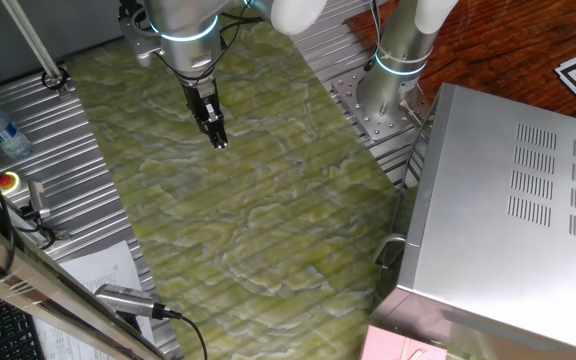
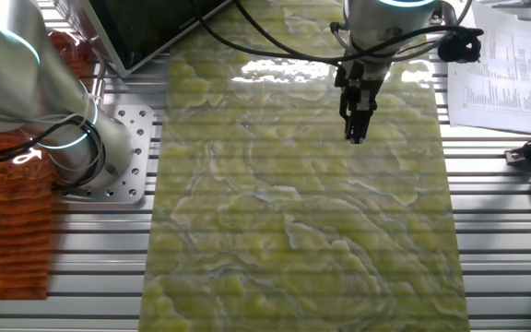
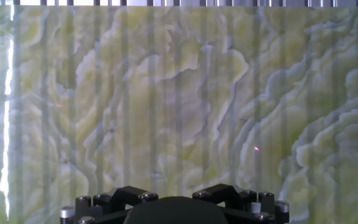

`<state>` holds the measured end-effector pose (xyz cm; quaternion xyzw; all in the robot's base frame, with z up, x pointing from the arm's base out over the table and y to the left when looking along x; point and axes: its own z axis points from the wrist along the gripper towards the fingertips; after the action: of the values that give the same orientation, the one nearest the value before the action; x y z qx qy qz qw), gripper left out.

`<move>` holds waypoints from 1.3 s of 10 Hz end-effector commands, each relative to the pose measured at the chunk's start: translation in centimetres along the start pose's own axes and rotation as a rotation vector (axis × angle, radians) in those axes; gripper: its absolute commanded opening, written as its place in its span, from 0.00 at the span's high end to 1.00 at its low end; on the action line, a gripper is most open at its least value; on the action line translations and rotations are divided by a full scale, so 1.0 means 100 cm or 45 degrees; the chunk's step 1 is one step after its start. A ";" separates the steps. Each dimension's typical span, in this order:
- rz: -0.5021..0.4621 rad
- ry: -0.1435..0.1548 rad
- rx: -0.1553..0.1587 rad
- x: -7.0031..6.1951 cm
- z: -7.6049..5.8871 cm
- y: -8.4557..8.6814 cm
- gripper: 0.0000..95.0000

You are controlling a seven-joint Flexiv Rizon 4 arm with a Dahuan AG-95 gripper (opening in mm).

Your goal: Open the microwave door

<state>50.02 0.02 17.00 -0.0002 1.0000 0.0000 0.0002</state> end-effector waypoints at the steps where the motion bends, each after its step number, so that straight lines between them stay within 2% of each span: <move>1: -0.114 -0.048 0.096 0.000 0.000 0.000 1.00; 8: -0.120 -0.042 0.097 0.000 0.000 0.000 1.00; 13: -0.088 -0.020 0.076 -0.003 -0.003 0.006 1.00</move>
<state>50.40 0.74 17.35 -0.0339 0.9989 -0.0299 0.0081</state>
